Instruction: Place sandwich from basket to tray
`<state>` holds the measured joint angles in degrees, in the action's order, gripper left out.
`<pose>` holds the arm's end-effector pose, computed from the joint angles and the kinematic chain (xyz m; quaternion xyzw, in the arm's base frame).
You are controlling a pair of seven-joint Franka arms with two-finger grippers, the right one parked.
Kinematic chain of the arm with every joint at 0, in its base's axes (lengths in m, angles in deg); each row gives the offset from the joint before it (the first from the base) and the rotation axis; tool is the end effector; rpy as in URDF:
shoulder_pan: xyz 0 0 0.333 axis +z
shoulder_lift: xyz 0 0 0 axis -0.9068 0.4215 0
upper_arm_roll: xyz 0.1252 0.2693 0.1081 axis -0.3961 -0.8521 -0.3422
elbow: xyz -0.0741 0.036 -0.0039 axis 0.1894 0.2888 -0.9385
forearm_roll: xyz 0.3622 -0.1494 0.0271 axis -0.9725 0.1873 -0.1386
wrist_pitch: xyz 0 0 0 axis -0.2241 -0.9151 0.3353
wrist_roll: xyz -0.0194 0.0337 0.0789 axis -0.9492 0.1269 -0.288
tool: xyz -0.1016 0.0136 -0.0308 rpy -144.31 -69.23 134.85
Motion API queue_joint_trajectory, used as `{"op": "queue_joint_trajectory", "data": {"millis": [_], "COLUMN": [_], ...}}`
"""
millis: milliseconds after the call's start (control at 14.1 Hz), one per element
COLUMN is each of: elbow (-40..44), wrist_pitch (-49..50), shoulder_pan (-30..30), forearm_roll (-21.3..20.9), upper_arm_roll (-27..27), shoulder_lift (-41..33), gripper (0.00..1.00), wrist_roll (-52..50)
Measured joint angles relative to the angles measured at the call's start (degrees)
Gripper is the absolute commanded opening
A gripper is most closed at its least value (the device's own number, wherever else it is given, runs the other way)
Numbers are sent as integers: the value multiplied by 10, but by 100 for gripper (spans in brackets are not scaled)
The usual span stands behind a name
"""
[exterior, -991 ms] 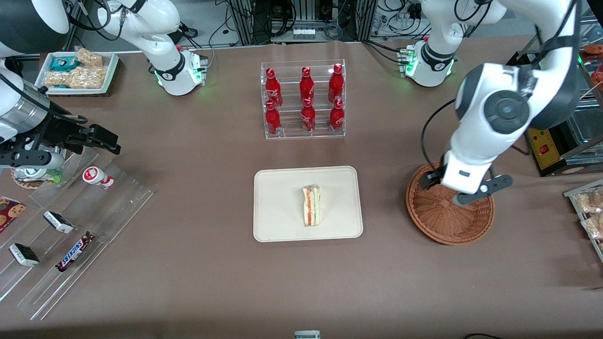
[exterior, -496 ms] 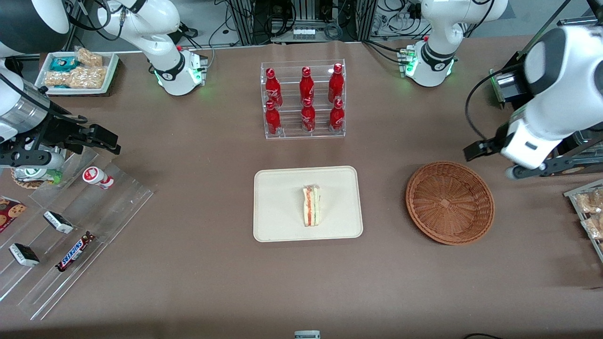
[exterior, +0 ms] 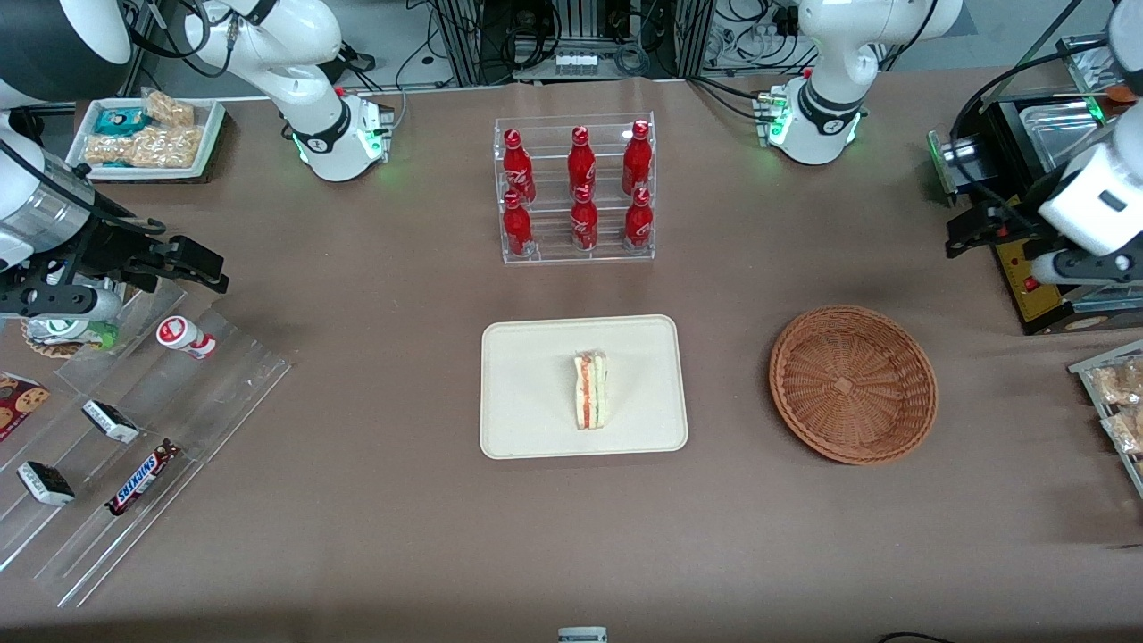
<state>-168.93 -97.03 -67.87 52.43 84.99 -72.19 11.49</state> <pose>0.5361 -0.0075 0.6031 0.9984 -0.0360 -0.0424 0.0091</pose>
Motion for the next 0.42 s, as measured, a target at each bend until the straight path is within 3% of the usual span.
{"op": "queue_joint_trajectory", "data": {"millis": [425], "elbow": [4], "wrist_pitch": [-4], "shoulder_pan": [8], "forearm_roll": [0], "upper_arm_roll": [-1], "shoulder_lift": [5], "gripper": [100], "wrist_roll": [10]}}
